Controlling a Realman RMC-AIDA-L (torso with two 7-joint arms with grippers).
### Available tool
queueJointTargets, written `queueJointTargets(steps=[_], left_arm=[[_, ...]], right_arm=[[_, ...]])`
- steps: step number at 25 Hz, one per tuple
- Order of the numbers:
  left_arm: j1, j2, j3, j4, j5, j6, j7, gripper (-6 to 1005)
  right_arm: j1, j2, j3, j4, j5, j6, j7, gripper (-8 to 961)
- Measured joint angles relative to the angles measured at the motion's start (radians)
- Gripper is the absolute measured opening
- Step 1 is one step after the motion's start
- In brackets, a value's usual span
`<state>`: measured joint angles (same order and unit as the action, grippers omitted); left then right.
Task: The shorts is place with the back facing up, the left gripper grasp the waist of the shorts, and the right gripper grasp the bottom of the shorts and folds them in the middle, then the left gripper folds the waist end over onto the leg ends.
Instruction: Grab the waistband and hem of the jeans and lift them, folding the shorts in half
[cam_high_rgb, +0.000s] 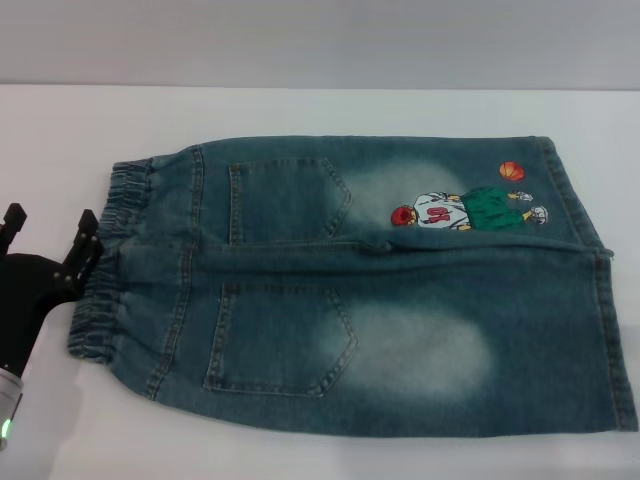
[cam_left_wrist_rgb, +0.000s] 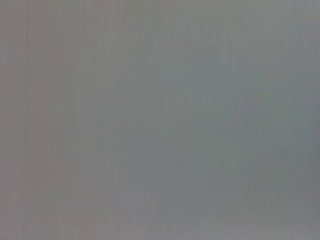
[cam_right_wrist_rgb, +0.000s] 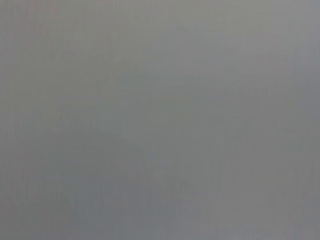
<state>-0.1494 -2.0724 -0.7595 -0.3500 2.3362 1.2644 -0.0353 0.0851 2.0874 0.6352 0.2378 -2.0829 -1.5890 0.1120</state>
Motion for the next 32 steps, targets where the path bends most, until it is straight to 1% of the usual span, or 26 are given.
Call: queueJointTargets(steps=[16, 20, 22, 25, 28, 30, 32], left_arm=[[0.003, 0.002, 0.000, -0.004, -0.004, 0.007, -0.002, 814], [0.012, 0.008, 0.000, -0.037, 0.001, 0.006, -0.001, 814], [0.010, 0.012, 0.002, -0.049, 0.002, -0.003, -0.003, 815], [0.010, 0.020, 0.004, -0.094, 0.002, -0.047, -0.007, 815], [0.011, 0.034, 0.000, -0.153, 0.003, -0.112, -0.002, 815], [0.009, 0.053, 0.002, -0.199, 0.003, -0.157, 0.000, 815], [0.009, 0.077, 0.005, -0.253, 0.006, -0.206, 0.000, 815]], right_arm=[[0.005, -0.001, 0.000, 0.005, -0.001, 0.009, 0.002, 547], [0.006, -0.006, -0.002, 0.030, -0.006, 0.016, 0.002, 546], [0.007, -0.013, -0.006, 0.051, -0.007, 0.029, 0.002, 546], [0.008, -0.033, -0.016, 0.108, -0.008, 0.079, -0.002, 546], [0.015, -0.062, -0.019, 0.170, -0.008, 0.160, -0.009, 546], [0.017, -0.096, -0.019, 0.244, -0.014, 0.241, -0.009, 546], [0.017, -0.140, -0.015, 0.327, -0.028, 0.342, -0.009, 546]])
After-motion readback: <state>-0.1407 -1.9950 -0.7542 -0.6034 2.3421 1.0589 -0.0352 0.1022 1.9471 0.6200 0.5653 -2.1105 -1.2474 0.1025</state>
